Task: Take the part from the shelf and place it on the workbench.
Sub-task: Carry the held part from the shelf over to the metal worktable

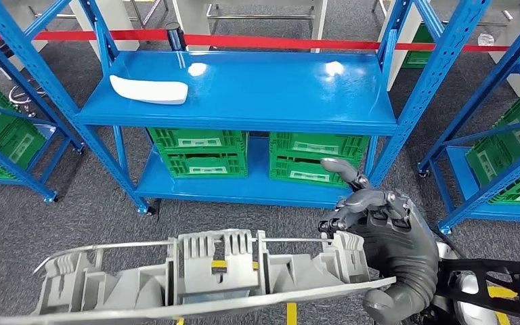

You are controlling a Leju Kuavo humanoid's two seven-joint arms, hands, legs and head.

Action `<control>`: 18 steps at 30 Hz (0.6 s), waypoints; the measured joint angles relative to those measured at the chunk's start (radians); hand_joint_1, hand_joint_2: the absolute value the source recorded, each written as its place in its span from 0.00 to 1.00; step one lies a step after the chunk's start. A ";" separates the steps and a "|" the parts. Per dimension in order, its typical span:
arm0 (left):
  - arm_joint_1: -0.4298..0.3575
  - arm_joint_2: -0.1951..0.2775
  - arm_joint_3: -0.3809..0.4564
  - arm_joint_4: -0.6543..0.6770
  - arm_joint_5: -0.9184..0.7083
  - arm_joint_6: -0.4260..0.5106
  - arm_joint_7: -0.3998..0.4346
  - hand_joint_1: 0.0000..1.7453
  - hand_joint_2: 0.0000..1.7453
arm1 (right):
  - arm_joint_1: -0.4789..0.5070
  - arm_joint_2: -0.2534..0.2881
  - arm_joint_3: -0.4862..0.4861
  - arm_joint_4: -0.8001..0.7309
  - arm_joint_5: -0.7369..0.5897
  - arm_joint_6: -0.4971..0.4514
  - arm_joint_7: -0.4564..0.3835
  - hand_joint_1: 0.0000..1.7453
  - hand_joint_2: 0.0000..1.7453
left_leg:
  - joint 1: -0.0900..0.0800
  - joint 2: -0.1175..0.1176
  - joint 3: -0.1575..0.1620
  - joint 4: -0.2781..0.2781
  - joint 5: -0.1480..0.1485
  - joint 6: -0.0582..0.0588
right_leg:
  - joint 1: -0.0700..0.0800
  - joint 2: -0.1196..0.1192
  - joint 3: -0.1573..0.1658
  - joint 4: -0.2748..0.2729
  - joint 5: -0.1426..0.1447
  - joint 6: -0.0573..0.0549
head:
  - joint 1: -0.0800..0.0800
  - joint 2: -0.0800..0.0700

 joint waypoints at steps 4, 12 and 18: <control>-0.035 0.001 0.012 0.025 -0.061 -0.025 -0.043 0.00 0.00 | -0.001 0.000 -0.025 -0.004 0.012 0.006 0.013 1.00 1.00 | -0.001 -0.004 0.177 -0.190 0.068 0.017 | 0.004 0.000 -0.044 0.002 0.040 0.009 | 0.000 0.000; -0.090 0.000 0.056 0.069 -0.145 -0.047 -0.090 0.00 0.00 | -0.009 -0.014 -0.051 -0.014 0.073 0.015 -0.017 1.00 1.00 | -0.011 -0.001 0.208 -0.346 0.114 0.073 | 0.002 0.003 -0.101 0.095 -0.023 0.023 | 0.002 0.000; -0.155 0.000 0.103 0.163 -0.292 -0.059 -0.195 0.00 0.00 | -0.020 -0.046 -0.068 -0.017 0.158 0.031 -0.054 1.00 1.00 | -0.012 0.013 0.095 -0.315 0.183 0.067 | -0.002 -0.009 -0.052 0.216 -0.051 0.063 | 0.007 0.000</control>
